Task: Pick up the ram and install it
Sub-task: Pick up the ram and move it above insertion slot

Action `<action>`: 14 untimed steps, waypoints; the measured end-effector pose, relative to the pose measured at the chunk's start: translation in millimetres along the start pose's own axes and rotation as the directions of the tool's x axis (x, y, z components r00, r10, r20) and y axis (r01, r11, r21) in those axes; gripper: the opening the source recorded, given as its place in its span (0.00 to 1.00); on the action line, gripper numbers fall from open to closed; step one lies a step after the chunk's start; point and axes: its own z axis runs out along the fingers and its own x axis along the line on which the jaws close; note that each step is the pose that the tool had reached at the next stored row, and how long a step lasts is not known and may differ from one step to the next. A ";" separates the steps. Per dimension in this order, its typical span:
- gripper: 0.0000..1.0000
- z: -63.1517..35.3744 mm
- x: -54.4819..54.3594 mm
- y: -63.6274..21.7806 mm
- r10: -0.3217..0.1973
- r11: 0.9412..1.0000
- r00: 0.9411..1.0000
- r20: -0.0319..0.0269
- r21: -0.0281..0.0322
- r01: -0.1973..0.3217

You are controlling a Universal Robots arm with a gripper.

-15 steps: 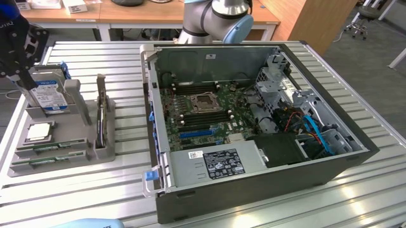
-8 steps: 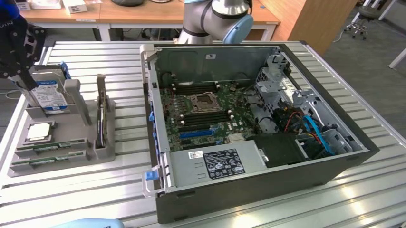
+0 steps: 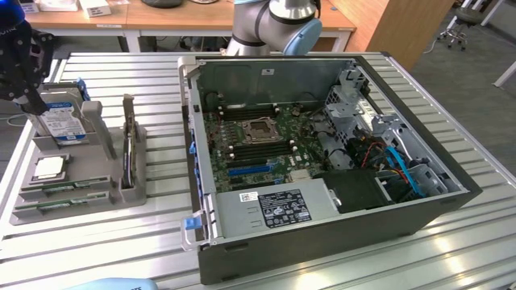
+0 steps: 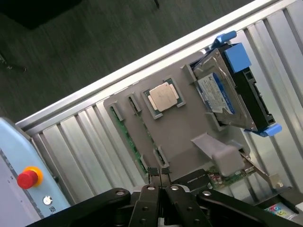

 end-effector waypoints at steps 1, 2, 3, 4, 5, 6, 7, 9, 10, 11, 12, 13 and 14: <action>0.10 0.0 0.0 0.0 -0.017 1.000 1.000 -0.001 0.001 0.017; 0.10 0.0 0.0 0.0 -0.034 0.999 0.999 -0.001 0.002 0.034; 0.10 0.1 0.0 0.0 -0.051 0.999 0.999 -0.002 0.002 0.051; 0.10 0.0 0.0 0.0 -0.068 0.998 0.998 -0.003 0.003 0.068; 0.10 0.1 0.0 0.0 -0.086 0.996 0.996 -0.004 0.004 0.086; 0.10 0.1 0.0 0.0 -0.103 0.995 0.995 -0.005 0.004 0.103; 0.10 0.1 0.0 0.0 -0.121 0.993 0.993 -0.005 0.005 0.121; 0.10 0.2 0.0 0.0 -0.155 0.988 0.988 -0.007 0.007 0.155; 0.10 0.2 0.0 0.0 -0.171 0.985 0.985 -0.008 0.007 0.172; 0.10 0.2 0.0 0.0 -0.188 0.982 0.982 -0.009 0.008 0.188; 0.10 0.2 0.0 0.0 -0.206 0.979 0.979 -0.010 0.009 0.206; 0.10 0.2 0.0 0.0 -0.223 0.975 0.975 -0.011 0.009 0.223; 0.10 0.3 0.0 0.0 -0.240 0.971 0.971 -0.012 0.010 0.241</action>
